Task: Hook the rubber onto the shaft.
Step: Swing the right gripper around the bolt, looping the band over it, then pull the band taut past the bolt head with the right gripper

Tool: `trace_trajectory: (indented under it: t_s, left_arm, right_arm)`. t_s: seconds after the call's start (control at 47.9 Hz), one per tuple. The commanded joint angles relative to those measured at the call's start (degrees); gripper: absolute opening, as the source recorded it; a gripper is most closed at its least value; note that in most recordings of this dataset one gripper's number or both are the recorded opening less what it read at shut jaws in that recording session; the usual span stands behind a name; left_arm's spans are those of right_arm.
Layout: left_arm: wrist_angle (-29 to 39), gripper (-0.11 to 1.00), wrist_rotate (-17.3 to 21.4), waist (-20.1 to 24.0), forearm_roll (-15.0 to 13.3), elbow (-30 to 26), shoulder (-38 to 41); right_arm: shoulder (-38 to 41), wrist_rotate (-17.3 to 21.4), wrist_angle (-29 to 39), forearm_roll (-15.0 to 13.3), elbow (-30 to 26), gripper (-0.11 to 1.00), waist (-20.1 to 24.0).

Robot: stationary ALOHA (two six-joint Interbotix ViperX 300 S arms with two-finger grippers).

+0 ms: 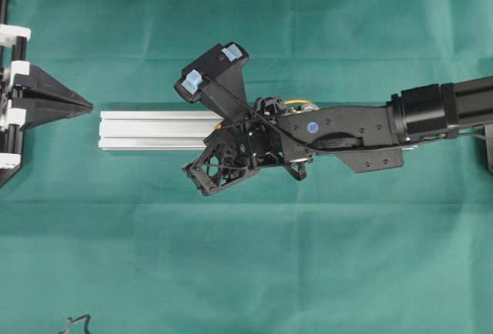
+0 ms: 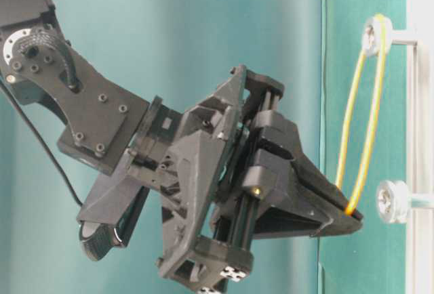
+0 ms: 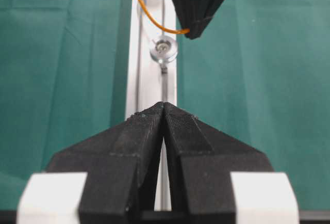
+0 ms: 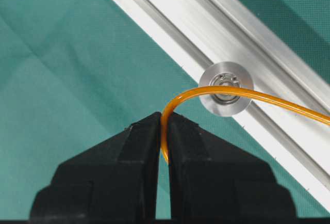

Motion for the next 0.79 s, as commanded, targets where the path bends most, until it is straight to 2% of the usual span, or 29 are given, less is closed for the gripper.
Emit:
trace_trajectory:
  t_s: [0.0,0.772]
  left_arm:
    - [-0.26,0.00,0.00,-0.18,-0.09,-1.85,0.44]
    - [-0.26,0.00,0.00,-0.18,-0.09,-1.85,0.44]
  right_arm:
    - [-0.88,0.09,-1.23,-0.18,-1.76,0.07,-0.09]
    - [1.76,0.09,-6.15,-0.26,-1.67,0.07,-1.58]
